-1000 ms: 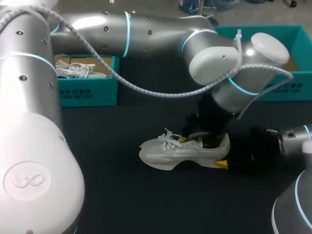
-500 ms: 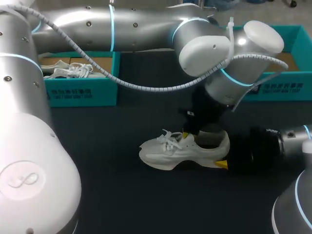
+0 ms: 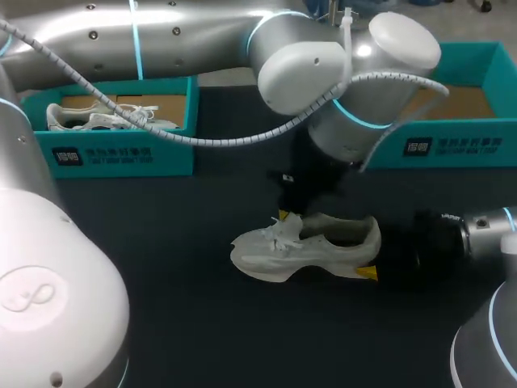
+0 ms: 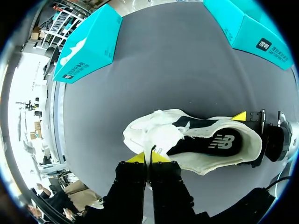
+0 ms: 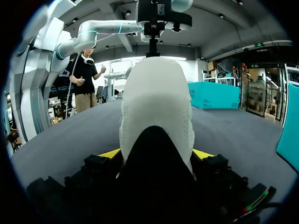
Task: Take the shoe out of the shoebox, open the shoe tongue, remove and reinsert the insole, then place the shoe into the shoebox
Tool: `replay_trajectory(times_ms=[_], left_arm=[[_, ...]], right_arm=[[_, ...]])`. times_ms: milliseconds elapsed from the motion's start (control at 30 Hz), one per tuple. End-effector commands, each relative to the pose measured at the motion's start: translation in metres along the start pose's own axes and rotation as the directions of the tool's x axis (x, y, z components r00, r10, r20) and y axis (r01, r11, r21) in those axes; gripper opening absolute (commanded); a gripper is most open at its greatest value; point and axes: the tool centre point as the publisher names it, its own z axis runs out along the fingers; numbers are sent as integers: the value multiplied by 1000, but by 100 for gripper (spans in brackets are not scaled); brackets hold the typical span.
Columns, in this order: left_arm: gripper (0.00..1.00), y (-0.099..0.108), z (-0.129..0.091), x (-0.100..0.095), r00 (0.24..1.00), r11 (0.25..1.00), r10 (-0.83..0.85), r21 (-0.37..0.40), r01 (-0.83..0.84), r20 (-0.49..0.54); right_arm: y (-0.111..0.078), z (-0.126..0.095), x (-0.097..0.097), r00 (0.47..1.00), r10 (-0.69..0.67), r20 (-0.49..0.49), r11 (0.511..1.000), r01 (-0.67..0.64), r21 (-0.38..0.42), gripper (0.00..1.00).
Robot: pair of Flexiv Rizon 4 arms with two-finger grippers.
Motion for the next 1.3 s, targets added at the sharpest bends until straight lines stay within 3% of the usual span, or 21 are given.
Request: replay_trajectory(times_ms=[33,433,467,533,600,667,1067,1300], left_arm=[[98,2,2,-5,998,1000,2,-12,-3,-67],[100,3,-15,4,990,999,20,-44,-26,-137],[90,2,-17,4,990,999,18,-45,-25,-143],[50,2,-19,4,989,999,21,-41,-27,-147],[31,2,-19,6,989,999,23,-40,-29,-143],[0,2,-17,8,990,998,27,-44,-33,-138],[0,8,-11,2,989,997,32,-60,-41,-146],[0,9,2,-18,963,995,71,-49,-86,-259]], right_arm=[[-3,4,-1,1000,0,1,1000,0,3,0],[-3,4,-1,1000,0,1,1000,0,3,0],[-3,4,-1,1000,0,1,1000,0,3,0],[-3,4,-1,1000,0,1,1000,0,3,0],[-3,4,-1,1000,0,1,1000,0,3,0],[-3,4,-1,1000,0,1,1000,0,3,0],[-3,4,-1,1000,0,1,1000,0,3,0],[-3,4,-1,1000,0,1,1000,0,3,0]])
